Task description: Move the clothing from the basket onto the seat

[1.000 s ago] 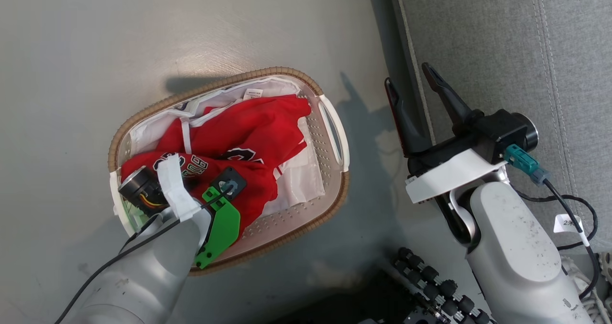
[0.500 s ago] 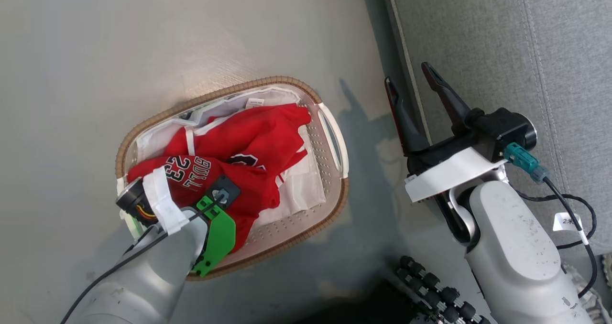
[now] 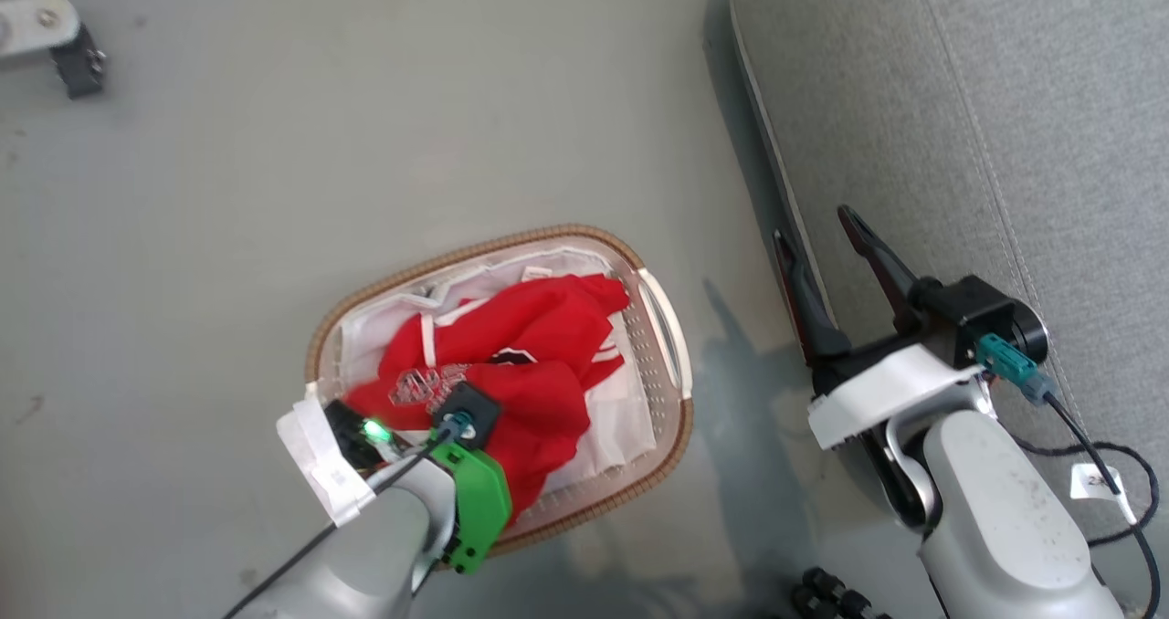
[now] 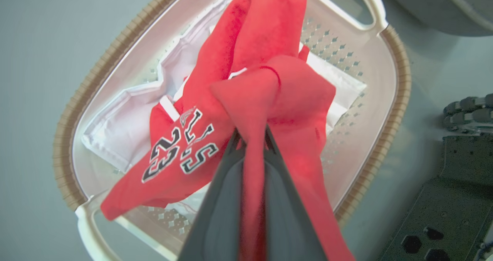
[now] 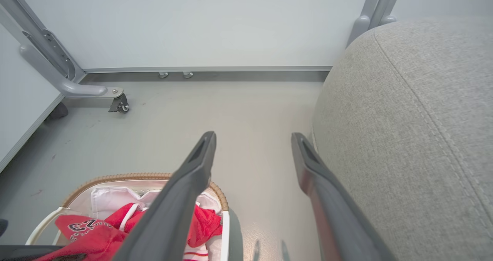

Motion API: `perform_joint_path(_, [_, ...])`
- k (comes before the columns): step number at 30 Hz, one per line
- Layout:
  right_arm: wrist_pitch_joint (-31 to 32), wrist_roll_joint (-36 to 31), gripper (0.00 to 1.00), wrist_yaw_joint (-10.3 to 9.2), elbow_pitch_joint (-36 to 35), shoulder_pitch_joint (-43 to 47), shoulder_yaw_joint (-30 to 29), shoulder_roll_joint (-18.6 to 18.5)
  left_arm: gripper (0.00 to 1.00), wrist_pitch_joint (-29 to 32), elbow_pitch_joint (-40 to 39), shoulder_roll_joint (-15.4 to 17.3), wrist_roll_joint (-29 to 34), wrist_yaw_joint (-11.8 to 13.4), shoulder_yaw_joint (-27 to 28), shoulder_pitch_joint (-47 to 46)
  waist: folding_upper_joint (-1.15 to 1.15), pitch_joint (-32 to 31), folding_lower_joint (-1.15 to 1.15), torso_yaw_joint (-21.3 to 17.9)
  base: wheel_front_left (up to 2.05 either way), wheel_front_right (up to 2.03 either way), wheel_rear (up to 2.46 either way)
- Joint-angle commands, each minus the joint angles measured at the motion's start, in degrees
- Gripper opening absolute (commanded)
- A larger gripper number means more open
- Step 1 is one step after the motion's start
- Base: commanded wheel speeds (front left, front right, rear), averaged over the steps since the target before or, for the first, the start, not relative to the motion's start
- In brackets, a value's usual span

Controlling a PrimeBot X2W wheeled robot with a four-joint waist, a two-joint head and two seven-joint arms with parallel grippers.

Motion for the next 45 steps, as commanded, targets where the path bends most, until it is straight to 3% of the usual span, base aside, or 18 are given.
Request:
perform_joint_path(1, [-0.27, 0.11, 1.00, -0.04, 0.54, 1.68, -0.51, -0.51, 0.00, -0.93, -1.64, -0.18, -1.25, -0.17, -0.65, 1.68, 0.11, -6.67, 0.00, 4.04, 0.00, 0.00, 0.00])
perform_joint_path(13, [-0.27, -0.09, 1.00, -0.04, 2.49, 10.14, -2.18, -1.83, 0.00, -4.31, -12.67, -0.14, -10.01, 0.17, -1.52, 5.71, 0.11, -19.17, 0.00, 9.28, 0.00, 0.00, 0.00])
perform_joint_path(17, [-0.27, 0.24, 1.00, -0.04, 3.04, 12.76, -2.57, -1.91, 0.00, -4.32, -19.87, -0.12, -10.55, 2.11, 1.58, 6.33, 0.11, -22.80, 0.00, 10.37, 0.00, 0.00, 0.00])
perform_joint_path(18, [-0.27, 0.27, 1.00, -0.04, 3.38, 14.90, -2.60, -1.81, 0.00, -4.32, -26.73, -0.10, -9.26, 3.32, 5.80, 7.17, 0.11, -25.61, 0.00, 10.92, 0.00, 0.00, 0.00])
perform_joint_path(19, [-0.27, 0.24, 1.00, -0.04, 3.47, 15.46, -2.41, -1.72, 0.00, -4.33, -28.42, -0.09, -8.63, 3.48, 6.90, 7.33, 0.11, -26.23, 0.00, 11.00, 0.00, 0.00, 0.00])
perform_joint_path(29, [-0.27, 0.42, 1.00, -0.04, 4.05, 18.33, 0.50, -2.08, 0.00, -4.30, -40.09, -0.11, -5.55, 2.78, 15.22, 9.07, 0.11, -30.14, 0.00, 11.41, 0.00, 0.00, 0.00])
perform_joint_path(45, [-0.27, -8.07, 1.00, -0.04, 1.79, 5.76, 9.09, -4.38, 0.00, -4.30, -43.30, -0.09, -7.24, 2.04, 11.54, 10.27, 0.11, -30.42, 0.00, 13.64, 0.00, 0.00, 0.00])
